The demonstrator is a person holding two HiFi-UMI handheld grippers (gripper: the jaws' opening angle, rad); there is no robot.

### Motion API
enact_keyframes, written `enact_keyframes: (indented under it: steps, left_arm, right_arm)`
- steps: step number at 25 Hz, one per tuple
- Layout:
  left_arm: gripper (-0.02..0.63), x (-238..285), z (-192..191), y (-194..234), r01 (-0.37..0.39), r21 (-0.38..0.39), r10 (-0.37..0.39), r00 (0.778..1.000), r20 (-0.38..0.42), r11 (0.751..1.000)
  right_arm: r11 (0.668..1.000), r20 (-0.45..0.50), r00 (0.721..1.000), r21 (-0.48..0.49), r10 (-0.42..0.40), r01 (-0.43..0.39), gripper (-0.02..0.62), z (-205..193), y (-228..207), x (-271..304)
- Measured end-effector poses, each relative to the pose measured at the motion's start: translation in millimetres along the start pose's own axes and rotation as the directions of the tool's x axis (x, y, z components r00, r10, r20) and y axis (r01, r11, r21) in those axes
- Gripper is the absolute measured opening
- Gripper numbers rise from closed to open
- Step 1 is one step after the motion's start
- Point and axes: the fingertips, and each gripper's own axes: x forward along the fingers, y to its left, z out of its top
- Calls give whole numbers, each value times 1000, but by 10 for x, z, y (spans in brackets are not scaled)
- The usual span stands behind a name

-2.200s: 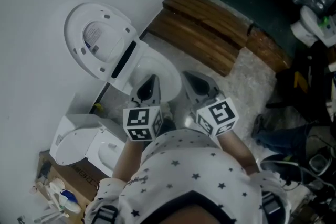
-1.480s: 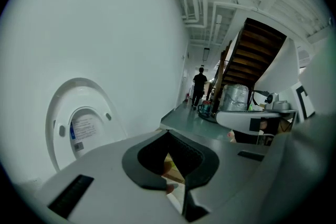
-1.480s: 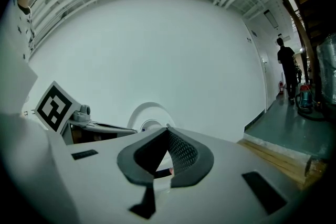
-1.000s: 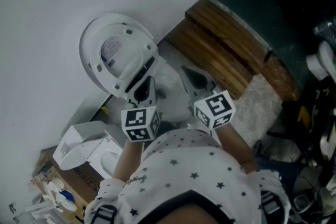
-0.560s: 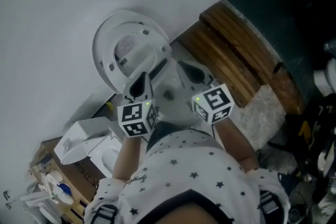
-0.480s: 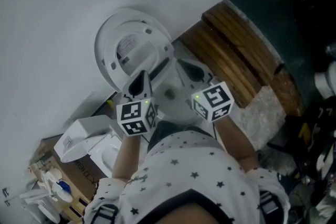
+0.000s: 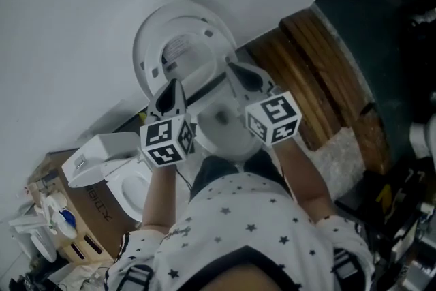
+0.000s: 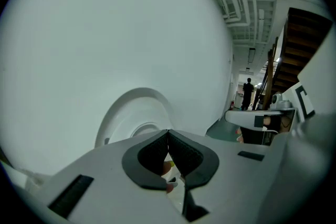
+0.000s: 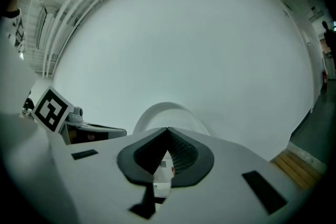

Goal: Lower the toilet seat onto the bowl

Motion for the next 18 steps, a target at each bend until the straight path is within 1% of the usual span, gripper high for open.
enact_keyframes:
  steps: [3, 7, 13, 18]
  left_arm:
    - [0, 29, 24, 79, -54, -31, 54, 998, 11, 998]
    - [0, 74, 27, 138, -103, -83, 104, 994, 17, 991]
    - [0, 160, 21, 295, -178, -150, 181, 983, 9, 973]
    - [0, 224, 63, 395, -237, -162, 243, 970, 14, 958]
  right_arm:
    - [999, -9, 999, -8, 45, -45, 6, 46, -54, 98]
    - [994, -32, 994, -30, 107, -108, 6, 60, -81, 235]
    - [980, -62, 980, -41, 190, -193, 6, 58, -111, 458]
    - [970, -86, 969, -45, 233, -238, 6, 40, -177, 645]
